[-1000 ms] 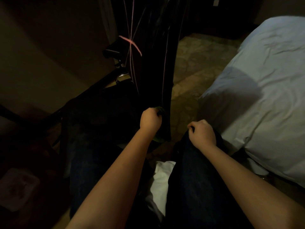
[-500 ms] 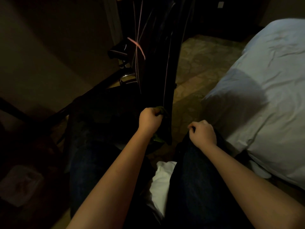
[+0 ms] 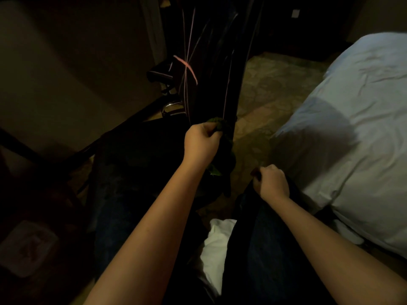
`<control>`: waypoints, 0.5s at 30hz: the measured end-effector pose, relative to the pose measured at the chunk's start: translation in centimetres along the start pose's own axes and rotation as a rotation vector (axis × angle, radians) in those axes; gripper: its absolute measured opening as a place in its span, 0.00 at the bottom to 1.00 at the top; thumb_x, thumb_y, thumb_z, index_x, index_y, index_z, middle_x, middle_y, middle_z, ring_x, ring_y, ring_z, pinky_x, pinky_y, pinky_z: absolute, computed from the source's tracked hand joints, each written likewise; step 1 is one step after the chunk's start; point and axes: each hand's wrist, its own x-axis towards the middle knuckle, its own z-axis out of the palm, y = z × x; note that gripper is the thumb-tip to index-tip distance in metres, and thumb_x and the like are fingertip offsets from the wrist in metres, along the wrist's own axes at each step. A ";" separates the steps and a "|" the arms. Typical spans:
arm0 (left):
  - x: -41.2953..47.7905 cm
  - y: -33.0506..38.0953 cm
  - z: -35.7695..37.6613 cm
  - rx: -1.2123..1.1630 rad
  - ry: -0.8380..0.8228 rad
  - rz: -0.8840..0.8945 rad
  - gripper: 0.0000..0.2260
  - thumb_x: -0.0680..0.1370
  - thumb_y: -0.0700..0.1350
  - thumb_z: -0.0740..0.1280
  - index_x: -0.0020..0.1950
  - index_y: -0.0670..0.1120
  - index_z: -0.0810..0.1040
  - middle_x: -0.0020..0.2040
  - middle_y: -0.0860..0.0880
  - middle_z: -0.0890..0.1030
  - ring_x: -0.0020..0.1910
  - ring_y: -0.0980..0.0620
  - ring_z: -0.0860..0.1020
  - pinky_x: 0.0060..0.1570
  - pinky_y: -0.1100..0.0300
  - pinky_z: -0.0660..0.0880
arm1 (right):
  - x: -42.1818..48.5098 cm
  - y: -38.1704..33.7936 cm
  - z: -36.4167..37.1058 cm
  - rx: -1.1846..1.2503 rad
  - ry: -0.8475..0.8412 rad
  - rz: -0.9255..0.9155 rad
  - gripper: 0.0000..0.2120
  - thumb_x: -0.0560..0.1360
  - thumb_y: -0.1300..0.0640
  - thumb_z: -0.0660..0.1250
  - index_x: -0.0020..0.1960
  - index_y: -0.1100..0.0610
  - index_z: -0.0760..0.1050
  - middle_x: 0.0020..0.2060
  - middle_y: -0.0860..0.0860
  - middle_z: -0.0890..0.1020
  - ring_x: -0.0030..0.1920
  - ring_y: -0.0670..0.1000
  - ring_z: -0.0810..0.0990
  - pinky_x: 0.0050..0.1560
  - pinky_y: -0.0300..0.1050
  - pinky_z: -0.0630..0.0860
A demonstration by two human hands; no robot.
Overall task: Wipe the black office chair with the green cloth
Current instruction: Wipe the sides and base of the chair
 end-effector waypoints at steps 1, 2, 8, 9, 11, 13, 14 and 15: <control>0.0 0.4 -0.1 -0.013 0.009 0.004 0.07 0.78 0.41 0.67 0.47 0.50 0.85 0.39 0.56 0.83 0.39 0.60 0.82 0.32 0.71 0.74 | 0.1 0.0 0.0 0.002 0.001 0.009 0.09 0.76 0.50 0.63 0.49 0.54 0.78 0.48 0.56 0.75 0.50 0.58 0.75 0.43 0.46 0.72; 0.1 0.8 -0.3 -0.024 0.019 0.014 0.07 0.78 0.41 0.67 0.49 0.47 0.85 0.39 0.56 0.83 0.40 0.59 0.82 0.33 0.71 0.74 | 0.1 -0.1 0.0 0.017 0.003 0.017 0.09 0.76 0.50 0.63 0.50 0.53 0.79 0.49 0.55 0.76 0.50 0.58 0.75 0.44 0.46 0.72; -0.2 3.8 -1.2 -0.023 0.038 0.089 0.09 0.78 0.41 0.66 0.55 0.46 0.84 0.45 0.52 0.84 0.47 0.56 0.82 0.46 0.60 0.80 | 0.0 0.0 -0.1 0.092 0.003 0.026 0.10 0.76 0.54 0.63 0.52 0.54 0.81 0.51 0.57 0.78 0.54 0.60 0.75 0.48 0.46 0.72; -0.2 4.4 -1.3 -0.039 0.052 0.100 0.09 0.78 0.40 0.66 0.55 0.45 0.84 0.47 0.52 0.85 0.48 0.55 0.82 0.48 0.57 0.81 | 0.1 -0.1 -0.1 0.095 0.009 0.015 0.10 0.76 0.55 0.62 0.51 0.55 0.81 0.50 0.57 0.79 0.55 0.60 0.75 0.50 0.46 0.71; -0.1 5.5 -1.6 -0.059 0.081 0.130 0.10 0.78 0.40 0.66 0.55 0.45 0.84 0.46 0.51 0.85 0.48 0.55 0.83 0.50 0.52 0.81 | 0.2 -0.1 -0.2 0.075 0.011 -0.030 0.10 0.76 0.57 0.62 0.50 0.57 0.81 0.48 0.56 0.81 0.54 0.58 0.76 0.53 0.46 0.71; 0.1 6.5 -1.8 -0.042 0.109 0.147 0.10 0.78 0.40 0.66 0.55 0.45 0.85 0.46 0.51 0.85 0.48 0.54 0.83 0.50 0.50 0.81 | 0.3 -0.1 -0.3 0.039 -0.006 -0.064 0.10 0.76 0.56 0.61 0.50 0.57 0.81 0.48 0.55 0.82 0.55 0.57 0.75 0.54 0.48 0.71; 0.1 6.8 -1.9 -0.029 0.121 0.145 0.10 0.78 0.40 0.67 0.56 0.45 0.84 0.47 0.50 0.85 0.48 0.54 0.83 0.49 0.50 0.81 | 0.3 0.0 -0.3 0.031 -0.006 -0.074 0.10 0.76 0.56 0.61 0.50 0.56 0.81 0.48 0.54 0.83 0.56 0.56 0.75 0.54 0.48 0.71; 0.2 7.1 -2.0 -0.018 0.129 0.141 0.10 0.78 0.40 0.67 0.56 0.45 0.84 0.47 0.51 0.85 0.47 0.54 0.83 0.49 0.50 0.81 | 0.3 0.1 -0.2 0.039 -0.002 -0.081 0.10 0.76 0.56 0.61 0.50 0.56 0.81 0.47 0.54 0.83 0.55 0.56 0.75 0.54 0.48 0.71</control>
